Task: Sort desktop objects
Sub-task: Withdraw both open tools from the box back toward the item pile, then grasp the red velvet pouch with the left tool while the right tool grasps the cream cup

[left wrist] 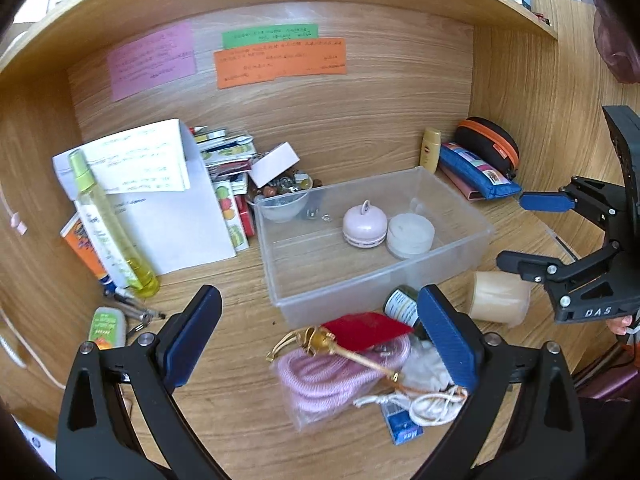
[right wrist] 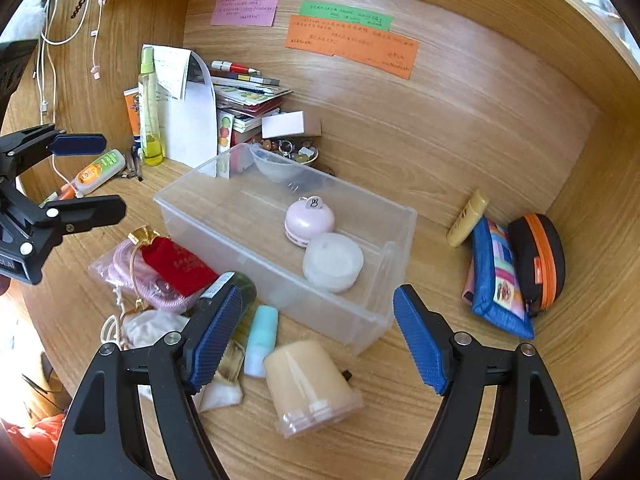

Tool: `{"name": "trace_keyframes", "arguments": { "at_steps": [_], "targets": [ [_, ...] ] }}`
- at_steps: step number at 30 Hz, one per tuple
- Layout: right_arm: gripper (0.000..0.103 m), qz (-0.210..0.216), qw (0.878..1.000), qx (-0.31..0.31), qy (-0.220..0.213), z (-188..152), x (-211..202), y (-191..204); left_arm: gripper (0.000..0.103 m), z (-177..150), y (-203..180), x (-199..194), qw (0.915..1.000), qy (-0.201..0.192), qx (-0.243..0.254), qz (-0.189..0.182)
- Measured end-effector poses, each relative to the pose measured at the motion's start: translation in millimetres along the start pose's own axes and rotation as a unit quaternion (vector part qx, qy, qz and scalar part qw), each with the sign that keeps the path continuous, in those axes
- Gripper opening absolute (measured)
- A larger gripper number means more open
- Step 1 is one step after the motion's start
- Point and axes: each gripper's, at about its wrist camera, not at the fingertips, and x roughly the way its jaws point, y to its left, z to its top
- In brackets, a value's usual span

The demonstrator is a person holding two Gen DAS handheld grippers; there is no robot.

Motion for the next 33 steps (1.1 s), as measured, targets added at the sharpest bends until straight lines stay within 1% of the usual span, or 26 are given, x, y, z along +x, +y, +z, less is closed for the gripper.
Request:
{"name": "trace_keyframes", "arguments": {
  "at_steps": [6, 8, 9, 13, 18, 23, 27, 31, 33],
  "targets": [
    [0.076, 0.009, 1.000, 0.021, -0.004, -13, -6, -10, 0.101, -13, 7, -4, 0.9999, 0.004, -0.013, 0.006],
    [0.080, 0.011, 0.999, 0.030, -0.001, -18, -6, -14, 0.101, -20, 7, 1, 0.9997, 0.013, -0.018, 0.003],
    [0.084, 0.011, 0.999, 0.035, 0.002, -22, -6, -17, 0.101, -24, 7, 5, 0.9996, 0.019, -0.020, 0.001],
    [0.085, 0.005, 0.999, 0.040, 0.007, -34, -6, -21, 0.101, -35, 7, 22, 0.9986, 0.042, -0.030, -0.008],
    [0.086, 0.013, 0.999, 0.046, 0.023, -47, 2, -27, 0.101, -38, 6, 42, 0.9965, 0.063, -0.047, -0.029],
    [0.086, 0.021, 0.997, 0.055, 0.042, -57, 17, -30, 0.101, -36, -6, 64, 0.9947, 0.083, -0.036, -0.048],
    [0.086, 0.028, 0.997, 0.049, 0.061, -64, 30, -28, 0.101, -35, -12, 83, 0.9926, 0.102, -0.032, -0.058],
    [0.086, 0.034, 0.996, 0.035, 0.073, -68, 41, -24, 0.101, -33, -12, 98, 0.9888, 0.118, -0.049, -0.076],
    [0.086, 0.039, 0.996, 0.031, 0.078, -69, 47, -21, 0.102, -32, -11, 106, 0.9851, 0.132, -0.065, -0.089]
  ]
}}
